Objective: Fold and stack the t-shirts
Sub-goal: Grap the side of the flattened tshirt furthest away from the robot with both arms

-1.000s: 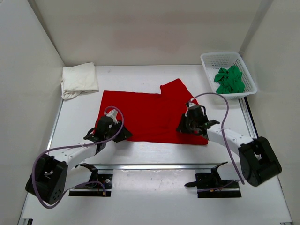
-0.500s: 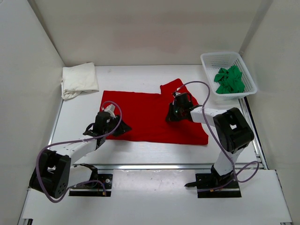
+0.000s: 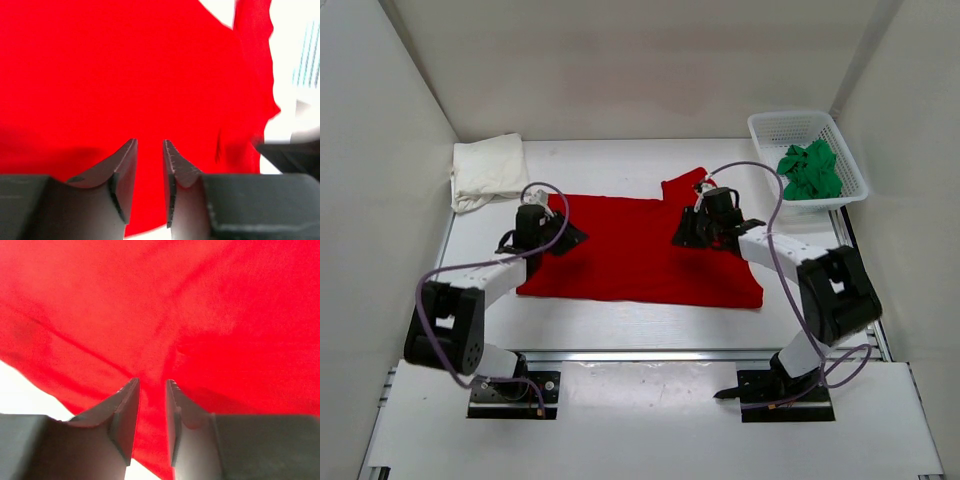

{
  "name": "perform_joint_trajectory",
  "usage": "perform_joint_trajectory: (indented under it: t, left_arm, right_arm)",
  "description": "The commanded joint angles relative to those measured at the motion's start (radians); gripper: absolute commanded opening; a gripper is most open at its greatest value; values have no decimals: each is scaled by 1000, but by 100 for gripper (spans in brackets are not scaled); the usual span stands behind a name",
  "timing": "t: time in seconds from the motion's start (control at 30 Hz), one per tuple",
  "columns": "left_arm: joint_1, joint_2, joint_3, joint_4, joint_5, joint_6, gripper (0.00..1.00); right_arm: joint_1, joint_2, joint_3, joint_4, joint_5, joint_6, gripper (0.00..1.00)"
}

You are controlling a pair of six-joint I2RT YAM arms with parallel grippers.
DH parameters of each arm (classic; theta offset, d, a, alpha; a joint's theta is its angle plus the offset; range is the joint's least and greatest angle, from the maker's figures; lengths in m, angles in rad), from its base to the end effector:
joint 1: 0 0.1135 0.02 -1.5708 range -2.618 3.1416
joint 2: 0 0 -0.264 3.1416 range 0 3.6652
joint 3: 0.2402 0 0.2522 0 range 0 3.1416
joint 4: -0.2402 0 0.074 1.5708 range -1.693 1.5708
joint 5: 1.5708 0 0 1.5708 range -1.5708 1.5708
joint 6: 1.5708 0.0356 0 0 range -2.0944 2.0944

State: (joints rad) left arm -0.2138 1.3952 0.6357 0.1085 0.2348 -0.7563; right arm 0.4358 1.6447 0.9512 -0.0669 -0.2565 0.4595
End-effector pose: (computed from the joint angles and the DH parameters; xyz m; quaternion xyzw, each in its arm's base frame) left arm 0.2711 -0.0673 0.1825 -0.1883 0.8713 -0.2984 0.3410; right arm 0.3088 0.1537 0.1916 -0.0396 0.9120 0.2752 0.3016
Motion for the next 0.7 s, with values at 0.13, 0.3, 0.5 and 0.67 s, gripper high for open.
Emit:
perform_joint_trajectory:
  t: [0.13, 0.3, 0.5, 0.67]
  left_arm:
    - [174, 276, 304, -59, -71, 47, 31]
    - [209, 459, 605, -254, -210, 179, 28]
    - [237, 669, 906, -433, -272, 274, 41]
    - [231, 758, 1033, -520, -339, 324, 49]
  right_arm:
    - [-45, -192, -146, 128, -70, 16, 5]
    - [-74, -252, -248, 176, -107, 28, 3]
    - [-94, -299, -336, 225, -148, 31, 6]
    - [-100, -296, -354, 219, -174, 25, 6]
